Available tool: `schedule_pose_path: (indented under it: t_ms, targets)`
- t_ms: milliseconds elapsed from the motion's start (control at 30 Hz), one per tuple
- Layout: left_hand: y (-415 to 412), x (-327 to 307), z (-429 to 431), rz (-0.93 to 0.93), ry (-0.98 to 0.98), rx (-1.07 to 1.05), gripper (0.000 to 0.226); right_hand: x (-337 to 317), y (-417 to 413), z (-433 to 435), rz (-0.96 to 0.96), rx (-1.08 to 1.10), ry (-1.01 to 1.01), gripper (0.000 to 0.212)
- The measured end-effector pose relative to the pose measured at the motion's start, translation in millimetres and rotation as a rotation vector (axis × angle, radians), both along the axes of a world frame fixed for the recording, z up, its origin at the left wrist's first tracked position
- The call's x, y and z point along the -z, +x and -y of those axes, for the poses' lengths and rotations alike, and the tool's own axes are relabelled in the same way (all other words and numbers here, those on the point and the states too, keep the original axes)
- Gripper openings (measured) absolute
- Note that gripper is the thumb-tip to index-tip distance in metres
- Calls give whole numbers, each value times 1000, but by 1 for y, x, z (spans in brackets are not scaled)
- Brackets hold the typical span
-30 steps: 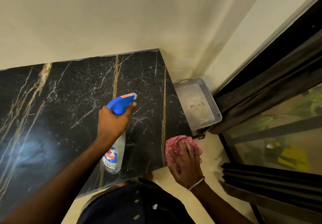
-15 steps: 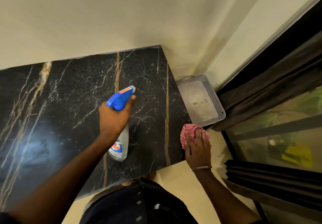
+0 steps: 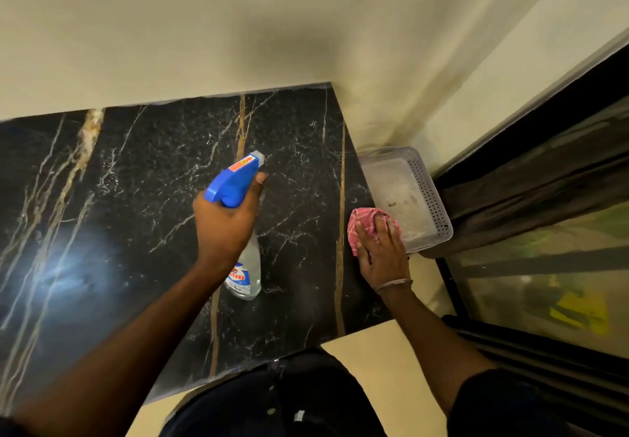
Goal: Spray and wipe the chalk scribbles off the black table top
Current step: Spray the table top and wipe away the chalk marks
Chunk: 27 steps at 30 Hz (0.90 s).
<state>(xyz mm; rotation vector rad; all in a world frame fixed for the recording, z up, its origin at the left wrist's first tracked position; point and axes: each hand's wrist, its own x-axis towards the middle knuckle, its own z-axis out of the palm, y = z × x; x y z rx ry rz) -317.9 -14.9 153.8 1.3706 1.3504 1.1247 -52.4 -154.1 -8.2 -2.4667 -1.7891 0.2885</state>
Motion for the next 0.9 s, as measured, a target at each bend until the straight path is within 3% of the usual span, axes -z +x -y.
schedule_pose_path:
  t_ms: [167,400,667,900]
  targets:
    - [4,4,-9,-6,-48,-18,46,5,15,-78,-17,-57,26,52]
    - [16,7,-35,-44,-91,-92,34,5,34,-194,-14,-90,69,53]
    - [23,23,-66,-129,-123,-207,5,7,51,-311,-11,-120,62,52]
    - [33,26,-68,-155,-154,-242,13,3,62,-373,-27,-133,3,52]
